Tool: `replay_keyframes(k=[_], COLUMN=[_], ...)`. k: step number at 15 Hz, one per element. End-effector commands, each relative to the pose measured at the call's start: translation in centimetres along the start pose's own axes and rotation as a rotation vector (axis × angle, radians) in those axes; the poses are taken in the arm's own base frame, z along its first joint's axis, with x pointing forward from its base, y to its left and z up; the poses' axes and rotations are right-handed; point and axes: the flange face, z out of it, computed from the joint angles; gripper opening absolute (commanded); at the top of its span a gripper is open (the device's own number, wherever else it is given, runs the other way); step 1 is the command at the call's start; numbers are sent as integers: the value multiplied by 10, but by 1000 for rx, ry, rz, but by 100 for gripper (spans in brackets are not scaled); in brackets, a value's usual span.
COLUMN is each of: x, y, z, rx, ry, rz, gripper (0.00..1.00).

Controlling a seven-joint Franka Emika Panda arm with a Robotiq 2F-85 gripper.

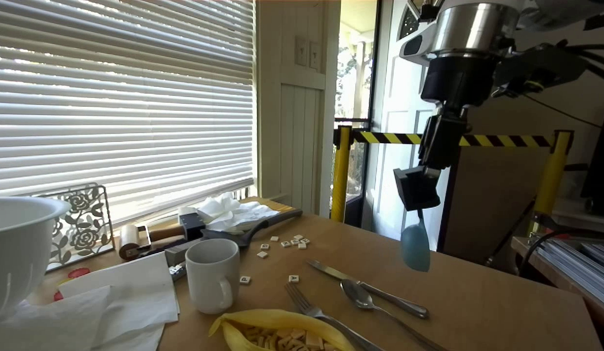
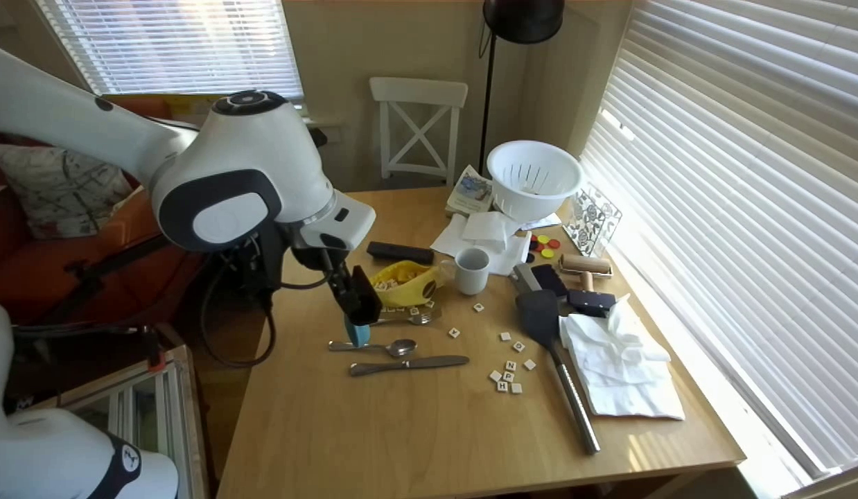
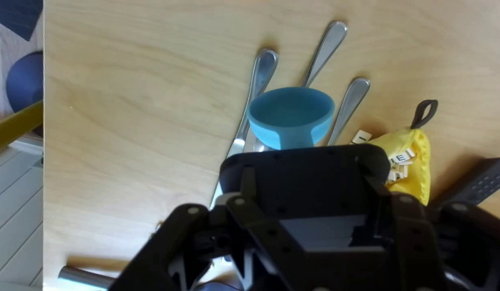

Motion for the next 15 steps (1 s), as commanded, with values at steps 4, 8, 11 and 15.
replay_keyframes(k=[4,8,11,15], x=[-1,6,14,33], y=[1,-46,-90,-131], z=[-4,-18,-25,-22], rx=[-5,-12,-12,-1], ry=[-3,-2,3,52], rz=[2,-75,-156,-271], gripper=[60,35,35,35])
